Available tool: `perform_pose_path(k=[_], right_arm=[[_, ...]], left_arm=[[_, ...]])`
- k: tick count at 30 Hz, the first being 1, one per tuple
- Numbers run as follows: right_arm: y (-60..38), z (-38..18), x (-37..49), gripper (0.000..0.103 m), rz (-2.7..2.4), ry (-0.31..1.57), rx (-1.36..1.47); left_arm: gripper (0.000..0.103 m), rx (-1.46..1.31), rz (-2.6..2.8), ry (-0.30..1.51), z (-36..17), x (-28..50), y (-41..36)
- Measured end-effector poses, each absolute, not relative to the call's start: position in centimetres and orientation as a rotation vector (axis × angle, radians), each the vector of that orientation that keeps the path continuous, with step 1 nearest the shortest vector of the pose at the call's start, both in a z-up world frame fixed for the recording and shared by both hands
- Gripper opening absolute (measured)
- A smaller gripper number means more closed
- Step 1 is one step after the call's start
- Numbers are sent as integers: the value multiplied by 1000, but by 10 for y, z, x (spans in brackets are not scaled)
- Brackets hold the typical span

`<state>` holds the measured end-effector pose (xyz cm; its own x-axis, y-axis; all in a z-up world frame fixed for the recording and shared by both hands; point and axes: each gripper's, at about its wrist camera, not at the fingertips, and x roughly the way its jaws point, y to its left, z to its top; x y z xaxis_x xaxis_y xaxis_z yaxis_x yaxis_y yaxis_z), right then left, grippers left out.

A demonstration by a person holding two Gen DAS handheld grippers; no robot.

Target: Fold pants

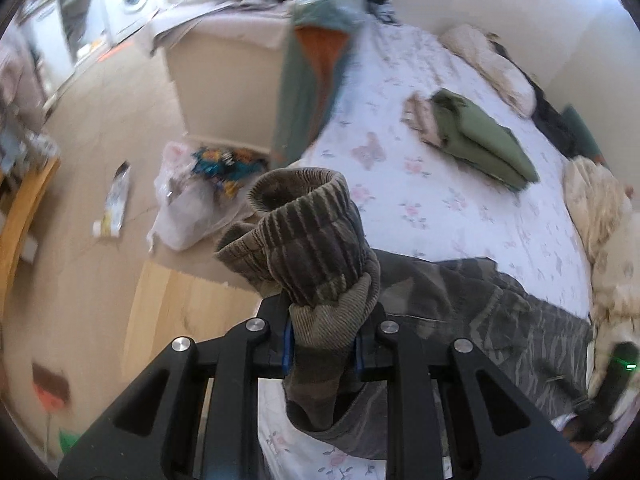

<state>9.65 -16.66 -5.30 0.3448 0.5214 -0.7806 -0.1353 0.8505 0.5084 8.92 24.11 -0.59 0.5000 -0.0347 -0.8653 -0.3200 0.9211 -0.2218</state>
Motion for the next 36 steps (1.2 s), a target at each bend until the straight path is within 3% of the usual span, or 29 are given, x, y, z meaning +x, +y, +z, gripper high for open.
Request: perform_pose_path(k=[6, 10, 20, 22, 23, 26, 36], right_arm=[[-13, -137, 74, 10, 686, 1382, 296], [17, -157, 64, 7, 630, 1341, 83], [-124, -73, 65, 11, 535, 1235, 184], [-167, -55, 60, 16, 468, 1196, 206], [-195, -47, 61, 20, 421, 1172, 223], [-262, -38, 60, 97, 281, 1071, 280], [-327, -5, 77, 97, 83, 879, 417]], left_arm=[[18, -209, 47, 996, 4, 92, 196], [18, -161, -13, 1028, -2, 97, 168], [18, -98, -47, 986, 8, 105, 129], [18, -68, -41, 977, 7, 105, 120], [18, -58, -43, 978, 6, 107, 116], [18, -72, -2, 987, 4, 113, 110], [18, 242, -20, 945, 4, 94, -13]])
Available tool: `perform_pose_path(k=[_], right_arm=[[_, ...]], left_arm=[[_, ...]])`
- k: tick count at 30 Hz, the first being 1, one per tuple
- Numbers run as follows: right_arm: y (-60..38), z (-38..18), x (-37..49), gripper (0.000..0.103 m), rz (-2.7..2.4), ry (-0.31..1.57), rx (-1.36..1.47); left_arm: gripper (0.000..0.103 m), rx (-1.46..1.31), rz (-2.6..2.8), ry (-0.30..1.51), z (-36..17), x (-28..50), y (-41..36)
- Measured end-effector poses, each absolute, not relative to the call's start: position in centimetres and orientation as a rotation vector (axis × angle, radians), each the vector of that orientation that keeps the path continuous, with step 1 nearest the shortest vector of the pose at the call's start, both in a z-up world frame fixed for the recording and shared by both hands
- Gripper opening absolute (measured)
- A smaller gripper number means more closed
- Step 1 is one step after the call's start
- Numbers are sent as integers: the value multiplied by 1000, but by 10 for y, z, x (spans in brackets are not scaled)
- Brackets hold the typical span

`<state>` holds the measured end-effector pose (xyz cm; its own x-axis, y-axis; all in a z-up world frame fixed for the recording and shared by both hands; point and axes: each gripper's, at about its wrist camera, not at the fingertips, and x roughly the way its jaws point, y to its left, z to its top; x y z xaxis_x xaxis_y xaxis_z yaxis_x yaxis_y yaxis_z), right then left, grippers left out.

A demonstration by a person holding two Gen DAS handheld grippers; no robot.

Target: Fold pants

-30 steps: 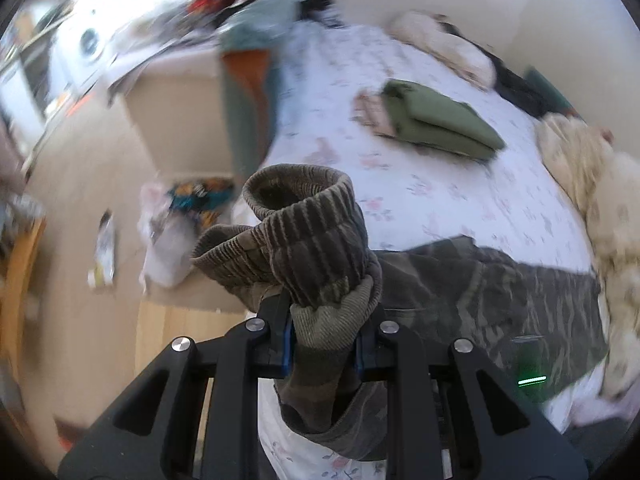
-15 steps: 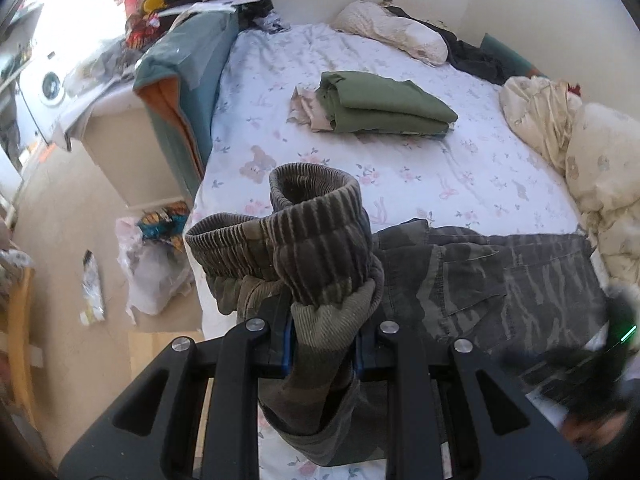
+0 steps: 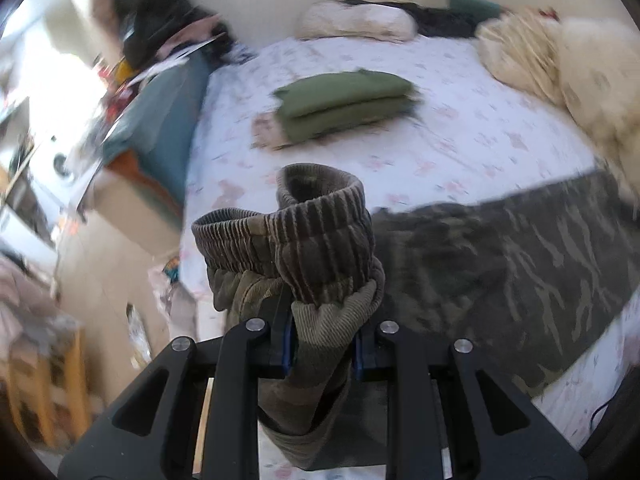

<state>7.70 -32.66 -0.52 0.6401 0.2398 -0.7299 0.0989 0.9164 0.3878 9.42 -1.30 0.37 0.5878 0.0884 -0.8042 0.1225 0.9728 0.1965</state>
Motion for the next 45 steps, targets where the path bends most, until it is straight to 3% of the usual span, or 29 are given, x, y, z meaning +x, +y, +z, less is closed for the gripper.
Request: perform_pose_path(k=[4, 8, 11, 14, 16, 17, 24, 29, 31, 35, 45], right_arm=[[-338, 16, 76, 97, 112, 831, 437], [-351, 18, 72, 97, 94, 839, 479], [-357, 18, 70, 97, 59, 840, 476], [-362, 15, 69, 97, 45, 850, 488], [-363, 13, 69, 97, 40, 858, 497], [-362, 12, 69, 97, 41, 862, 498], [-339, 5, 72, 97, 127, 905, 481], [-305, -25, 75, 96, 303, 1026, 535], [-279, -51, 75, 88, 382, 1120, 540], [-226, -86, 70, 85, 388, 1231, 299], [-186, -106, 64, 82, 383, 1186, 85]], left_arm=[[18, 360, -72, 962, -26, 80, -73], [19, 451, -147, 1029, -89, 72, -125], [20, 389, -179, 1141, -130, 74, -129], [23, 340, -204, 1156, -137, 73, -126], [38, 283, -262, 1180, -130, 73, -118], [53, 255, -290, 1199, -127, 72, -114], [82, 16, -348, 1088, -49, 46, -42], [83, -14, -14, 1075, -54, 60, 36], [83, -59, 91, 1090, -63, 62, 59], [83, -122, 147, 1047, -60, 58, 73], [83, -114, 168, 982, -47, 57, 76]])
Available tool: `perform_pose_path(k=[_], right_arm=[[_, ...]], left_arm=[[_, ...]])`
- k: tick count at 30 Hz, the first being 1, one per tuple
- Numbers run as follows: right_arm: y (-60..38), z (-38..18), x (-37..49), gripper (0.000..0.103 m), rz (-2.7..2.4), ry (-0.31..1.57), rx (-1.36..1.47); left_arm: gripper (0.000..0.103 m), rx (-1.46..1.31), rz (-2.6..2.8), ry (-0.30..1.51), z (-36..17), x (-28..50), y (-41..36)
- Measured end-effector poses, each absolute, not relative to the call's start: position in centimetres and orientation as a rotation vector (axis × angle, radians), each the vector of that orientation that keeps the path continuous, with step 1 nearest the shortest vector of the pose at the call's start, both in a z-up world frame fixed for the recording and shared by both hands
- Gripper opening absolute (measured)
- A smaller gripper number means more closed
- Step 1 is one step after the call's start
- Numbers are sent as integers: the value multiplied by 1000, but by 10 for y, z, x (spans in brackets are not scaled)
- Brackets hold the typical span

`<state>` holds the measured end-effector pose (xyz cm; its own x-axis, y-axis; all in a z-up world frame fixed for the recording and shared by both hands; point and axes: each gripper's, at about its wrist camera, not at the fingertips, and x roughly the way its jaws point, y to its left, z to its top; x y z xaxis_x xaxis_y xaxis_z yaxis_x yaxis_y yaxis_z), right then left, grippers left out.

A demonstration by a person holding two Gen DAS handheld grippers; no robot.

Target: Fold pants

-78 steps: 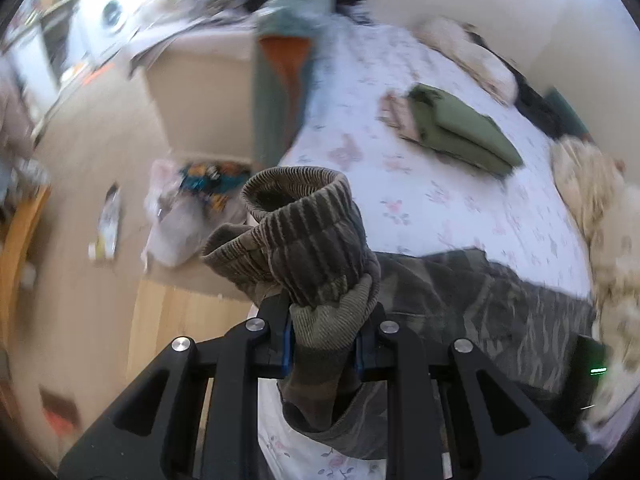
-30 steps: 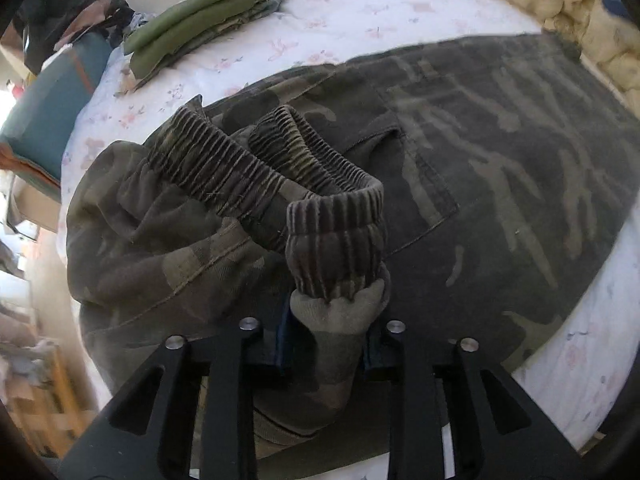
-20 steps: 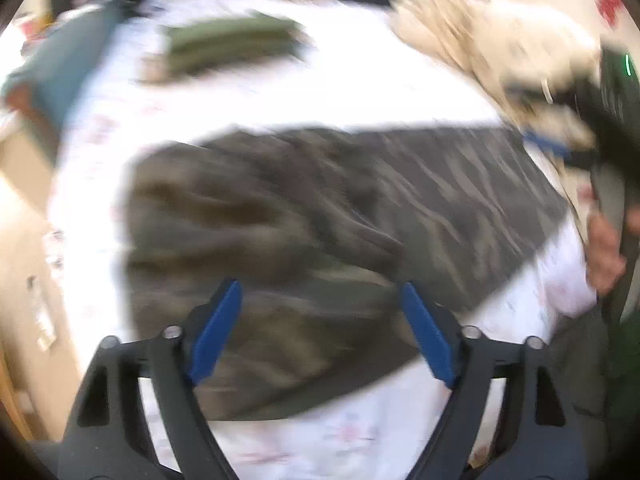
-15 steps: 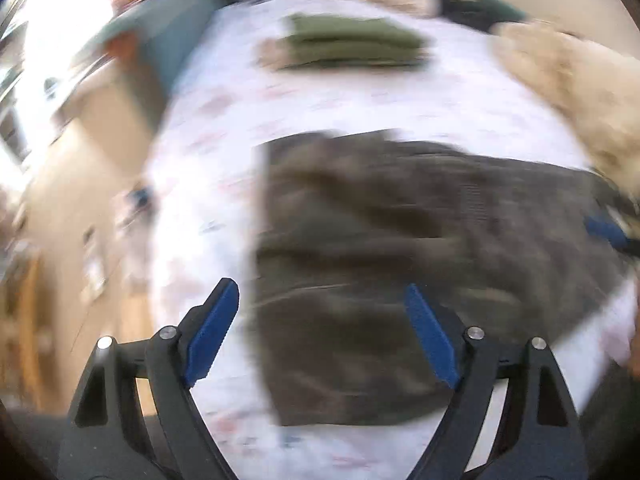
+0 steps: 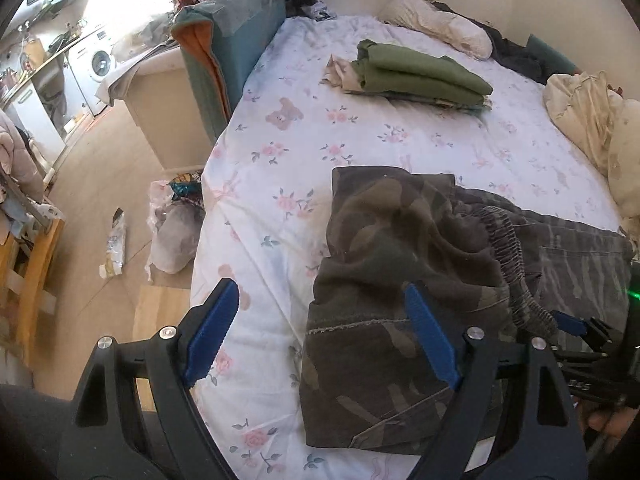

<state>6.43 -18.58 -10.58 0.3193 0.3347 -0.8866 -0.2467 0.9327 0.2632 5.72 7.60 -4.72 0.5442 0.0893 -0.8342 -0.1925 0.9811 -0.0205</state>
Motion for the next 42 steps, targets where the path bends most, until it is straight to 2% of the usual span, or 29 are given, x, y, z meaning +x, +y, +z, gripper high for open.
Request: perform_pose_path(k=[1, 2, 4, 5, 6, 9, 11, 13, 16, 17, 18, 19, 20, 24, 26, 27, 28, 29, 30, 32, 37, 42], right_arm=[[-185, -107, 64, 79, 387, 1179, 81], [-185, -108, 65, 58, 401, 1179, 96], [-185, -104, 62, 40, 433, 1184, 116], [-185, -98, 60, 17, 435, 1174, 108], [-188, -91, 57, 14, 440, 1177, 129], [-202, -71, 47, 12, 472, 1206, 271], [-201, -77, 40, 12, 465, 1286, 243], [-202, -99, 36, 17, 427, 1379, 200], [-210, -100, 38, 20, 392, 1381, 220], [-213, -89, 43, 30, 398, 1361, 265], [-214, -80, 46, 53, 401, 1339, 270], [-212, -70, 52, 61, 401, 1313, 259], [-208, -58, 60, 64, 404, 1276, 241], [-187, -45, 100, 64, 401, 1214, 220], [-177, -60, 122, 60, 397, 1230, 223], [-175, -69, 132, 46, 395, 1249, 227], [-172, -80, 141, 37, 403, 1284, 238], [-169, -85, 145, 20, 410, 1299, 242], [-167, -87, 147, 12, 413, 1293, 235], [-169, -77, 146, 4, 425, 1244, 234], [-199, -60, 147, 4, 309, 1133, 282], [-199, -93, 152, 9, 244, 1247, 204]], left_arm=[[83, -117, 166, 985, -48, 57, 76], [83, -120, 166, 988, -48, 59, 76], [83, -126, 171, 995, -48, 59, 76], [83, -123, 179, 981, -46, 58, 75], [83, -115, 181, 964, -42, 56, 73], [83, -117, 166, 946, -35, 57, 71], [83, -154, 171, 942, -30, 58, 75], [83, -182, 208, 936, -25, 59, 82], [83, -254, 242, 934, -21, 57, 96], [83, -292, 246, 941, -22, 56, 103], [83, -316, 248, 947, -23, 54, 107], [83, -340, 246, 957, -25, 54, 111], [83, -358, 245, 966, -27, 54, 114], [83, -386, 268, 967, -28, 55, 121], [83, -388, 273, 962, -27, 54, 123], [83, -384, 274, 962, -28, 54, 123], [83, -378, 278, 962, -28, 54, 124], [83, -375, 281, 961, -29, 52, 125], [83, -377, 283, 962, -30, 52, 126], [83, -383, 290, 965, -31, 51, 130], [83, -412, 300, 980, -35, 52, 135], [83, -405, 286, 988, -35, 56, 127]])
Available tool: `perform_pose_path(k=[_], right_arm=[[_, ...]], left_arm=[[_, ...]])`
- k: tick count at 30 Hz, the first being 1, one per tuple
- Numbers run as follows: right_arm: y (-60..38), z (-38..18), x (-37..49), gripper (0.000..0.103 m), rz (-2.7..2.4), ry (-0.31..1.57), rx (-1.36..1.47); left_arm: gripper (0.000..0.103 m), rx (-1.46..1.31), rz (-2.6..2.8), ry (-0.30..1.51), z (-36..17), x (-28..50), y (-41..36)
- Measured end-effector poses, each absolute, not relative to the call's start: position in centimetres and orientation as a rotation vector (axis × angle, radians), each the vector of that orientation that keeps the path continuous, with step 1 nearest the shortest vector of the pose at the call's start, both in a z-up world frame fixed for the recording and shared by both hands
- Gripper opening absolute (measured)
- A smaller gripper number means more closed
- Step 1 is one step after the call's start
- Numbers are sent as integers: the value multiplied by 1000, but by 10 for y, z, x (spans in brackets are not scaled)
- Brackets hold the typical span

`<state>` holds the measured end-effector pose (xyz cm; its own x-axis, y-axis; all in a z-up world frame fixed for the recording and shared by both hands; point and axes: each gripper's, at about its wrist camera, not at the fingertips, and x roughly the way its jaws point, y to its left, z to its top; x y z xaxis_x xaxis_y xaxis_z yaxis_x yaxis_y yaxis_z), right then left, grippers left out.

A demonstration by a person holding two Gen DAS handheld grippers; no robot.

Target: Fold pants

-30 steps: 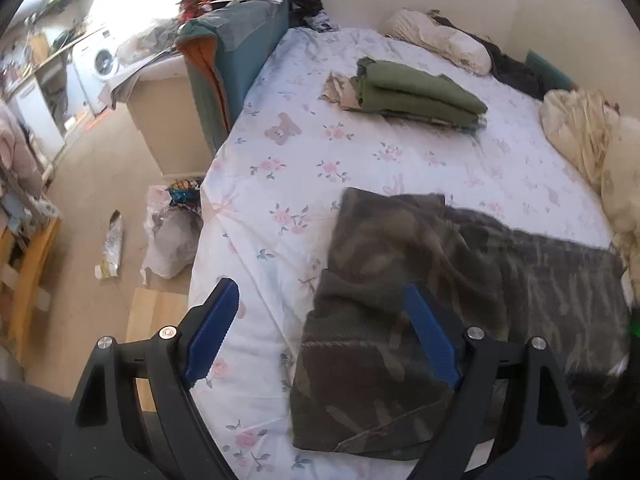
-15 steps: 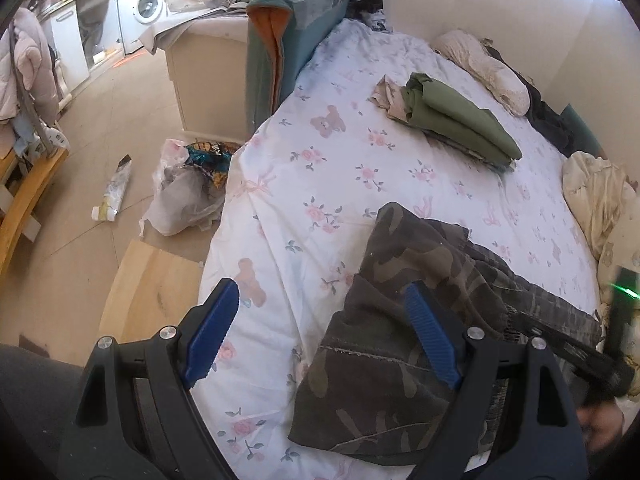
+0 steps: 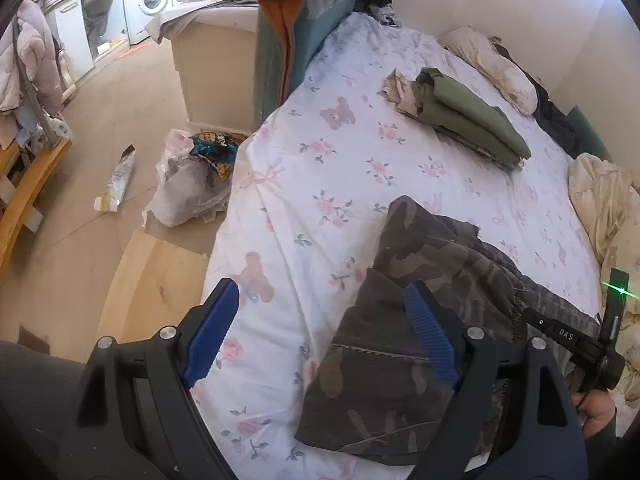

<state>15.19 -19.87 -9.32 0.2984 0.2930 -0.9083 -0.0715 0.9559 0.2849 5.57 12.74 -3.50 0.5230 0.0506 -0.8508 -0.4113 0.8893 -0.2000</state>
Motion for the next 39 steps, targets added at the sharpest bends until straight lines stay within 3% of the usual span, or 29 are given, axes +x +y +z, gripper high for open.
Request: perform_pose_path(k=[7, 11, 15, 22, 23, 24, 26, 33, 39], right_arm=[[-198, -46, 103, 11, 356, 1152, 144], [-183, -64, 70, 11, 467, 1223, 168], [-174, -129, 60, 6, 390, 1343, 124], [-209, -91, 48, 14, 380, 1219, 353], [-221, -85, 42, 23, 358, 1192, 410], [-236, -85, 31, 51, 317, 1180, 495], [-255, -102, 6, 77, 271, 1206, 706], [-303, -171, -62, 75, 115, 1222, 1119], [-396, -169, -27, 75, -143, 1031, 1138]], left_arm=[[83, -381, 268, 1002, -39, 58, 121], [83, -343, 269, 1012, -42, 60, 112], [83, -282, 257, 1020, -46, 60, 100], [83, -214, 129, 1055, -56, 63, 56], [83, -199, 108, 1073, -61, 67, 40], [83, -189, 82, 1087, -66, 70, 24], [82, -168, 20, 1112, -75, 76, -1], [79, -186, -48, 1108, -98, 78, -40], [79, -202, 53, 1135, -120, 85, -17]])
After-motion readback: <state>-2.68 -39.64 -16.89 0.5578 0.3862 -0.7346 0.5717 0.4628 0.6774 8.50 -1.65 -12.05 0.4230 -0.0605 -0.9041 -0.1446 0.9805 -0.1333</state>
